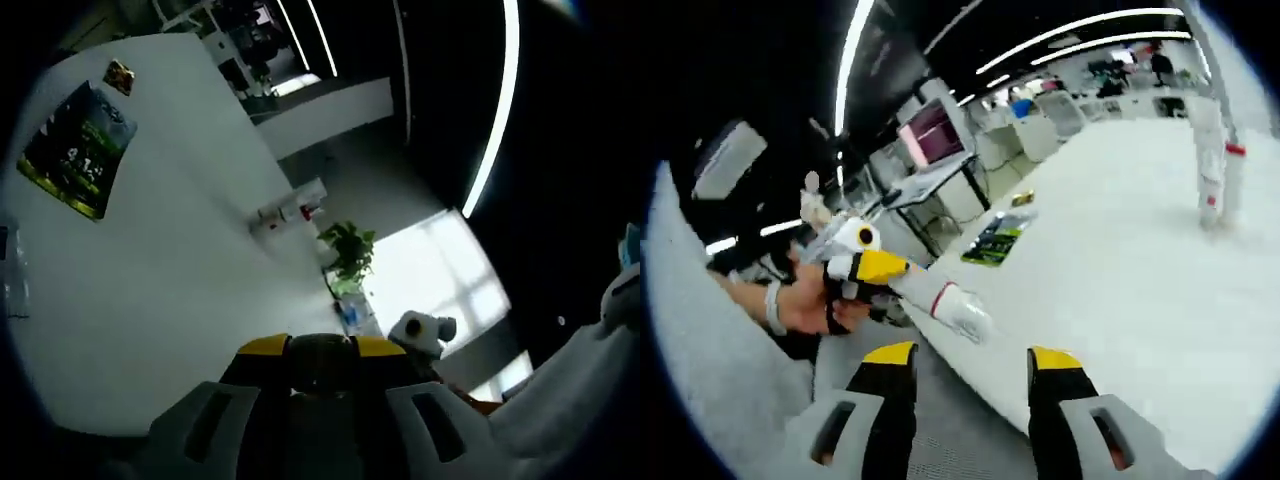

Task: Arrange the skincare products in the storage area until every visible bottle or jar stands upright without overlapping.

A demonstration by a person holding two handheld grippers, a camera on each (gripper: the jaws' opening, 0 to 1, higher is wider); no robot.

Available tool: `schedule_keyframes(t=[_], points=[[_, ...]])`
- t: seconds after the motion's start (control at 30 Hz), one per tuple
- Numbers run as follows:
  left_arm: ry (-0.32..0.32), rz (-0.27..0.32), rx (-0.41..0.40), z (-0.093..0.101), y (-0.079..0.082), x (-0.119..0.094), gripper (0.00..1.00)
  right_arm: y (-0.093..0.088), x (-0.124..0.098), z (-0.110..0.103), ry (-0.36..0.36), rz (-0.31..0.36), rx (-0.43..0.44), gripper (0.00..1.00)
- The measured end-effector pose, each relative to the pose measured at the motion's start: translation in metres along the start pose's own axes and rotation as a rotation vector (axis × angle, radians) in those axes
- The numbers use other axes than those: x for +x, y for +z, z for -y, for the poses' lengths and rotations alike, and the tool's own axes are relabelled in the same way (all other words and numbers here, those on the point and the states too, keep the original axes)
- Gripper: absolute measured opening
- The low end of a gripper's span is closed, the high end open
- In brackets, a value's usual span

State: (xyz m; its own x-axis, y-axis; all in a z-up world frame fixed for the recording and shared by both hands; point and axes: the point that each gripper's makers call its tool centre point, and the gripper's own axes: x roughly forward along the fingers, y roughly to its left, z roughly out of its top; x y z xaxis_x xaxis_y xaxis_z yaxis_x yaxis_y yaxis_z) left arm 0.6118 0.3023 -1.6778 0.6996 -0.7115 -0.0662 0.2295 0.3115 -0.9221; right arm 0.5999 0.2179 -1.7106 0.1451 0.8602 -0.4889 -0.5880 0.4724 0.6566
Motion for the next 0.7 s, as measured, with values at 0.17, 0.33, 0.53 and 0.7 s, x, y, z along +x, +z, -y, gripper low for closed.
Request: schedule_keyframes(t=[0.17, 0.33, 0.53, 0.7], points=[[-0.019, -0.007, 0.097, 0.009, -0.003, 0.003, 0.18, 0.014, 0.004, -0.027, 0.245, 0.118, 0.584, 0.56], [-0.055, -0.053, 0.197, 0.017, -0.013, 0.007, 0.18, 0.022, 0.009, -0.023, 0.273, 0.197, 0.829, 0.55], [-0.066, -0.092, 0.314, 0.023, -0.023, 0.011, 0.18, 0.014, 0.016, -0.018, 0.26, 0.198, 0.907, 0.3], [-0.07, -0.117, 0.367, 0.024, -0.029, 0.012, 0.18, 0.016, 0.014, -0.016, 0.246, 0.24, 0.911, 0.24]])
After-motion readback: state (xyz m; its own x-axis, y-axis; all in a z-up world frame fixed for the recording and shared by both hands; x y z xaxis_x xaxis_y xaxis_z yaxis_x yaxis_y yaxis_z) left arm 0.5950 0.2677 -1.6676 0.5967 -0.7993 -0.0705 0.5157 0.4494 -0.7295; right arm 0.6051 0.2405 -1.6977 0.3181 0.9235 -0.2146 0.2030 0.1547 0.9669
